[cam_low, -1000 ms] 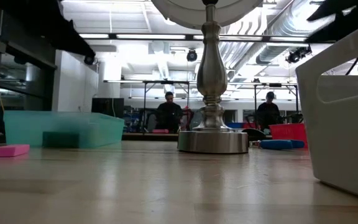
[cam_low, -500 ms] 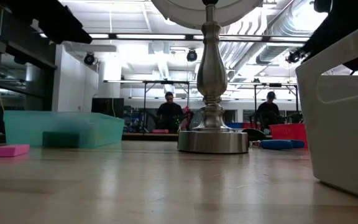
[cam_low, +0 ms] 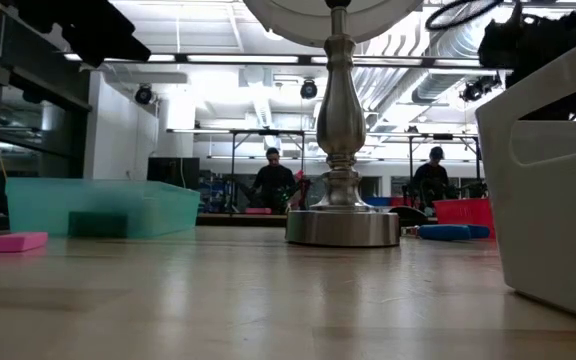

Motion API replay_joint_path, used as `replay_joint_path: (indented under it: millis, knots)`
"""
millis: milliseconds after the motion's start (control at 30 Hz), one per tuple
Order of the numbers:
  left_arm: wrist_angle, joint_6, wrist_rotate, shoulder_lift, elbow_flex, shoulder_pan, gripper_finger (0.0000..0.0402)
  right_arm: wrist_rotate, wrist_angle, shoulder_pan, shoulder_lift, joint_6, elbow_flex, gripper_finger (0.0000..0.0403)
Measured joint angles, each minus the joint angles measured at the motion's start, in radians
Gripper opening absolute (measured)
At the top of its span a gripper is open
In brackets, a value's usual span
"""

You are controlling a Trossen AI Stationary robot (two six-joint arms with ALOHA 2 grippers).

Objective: Pick & Place School Supplies
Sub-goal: Put the blue hole puncher into the gray bin

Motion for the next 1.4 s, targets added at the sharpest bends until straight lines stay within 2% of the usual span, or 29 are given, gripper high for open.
replay_joint_path:
  millis: [133, 267, 367, 467, 767, 1033, 1400]
  knots:
    - [0.0, 0.0, 0.0, 0.0, 0.0, 0.0, 0.0204, 0.028, -0.011, -0.028, 0.08, -0.042, 0.0, 0.014]
    - [0.0, 0.0, -0.002, 0.0, 0.0, 0.0, 0.0204, 0.132, -0.014, -0.035, 0.164, -0.063, 0.0, 0.014]
    - [0.0, 0.0, -0.002, 0.0, 0.0, 0.0, 0.0204, 0.188, -0.013, -0.035, 0.215, -0.041, -0.003, 0.014]
    - [0.0, 0.0, -0.002, 0.0, 0.0, 0.0, 0.0204, 0.186, 0.014, -0.035, 0.243, 0.009, -0.035, 0.014]
    - [0.0, 0.0, -0.002, 0.0, 0.0, 0.0, 0.0204, 0.209, 0.27, -0.035, 0.244, 0.025, -0.182, 0.014]
    - [0.0, 0.001, -0.002, 0.0, 0.0, 0.0, 0.0204, 0.235, 0.42, -0.046, 0.243, 0.031, -0.269, 0.014]
    - [0.004, 0.001, -0.002, 0.0, 0.0, 0.0, 0.0204, 0.235, 0.475, -0.1, 0.243, 0.005, -0.304, 0.014]
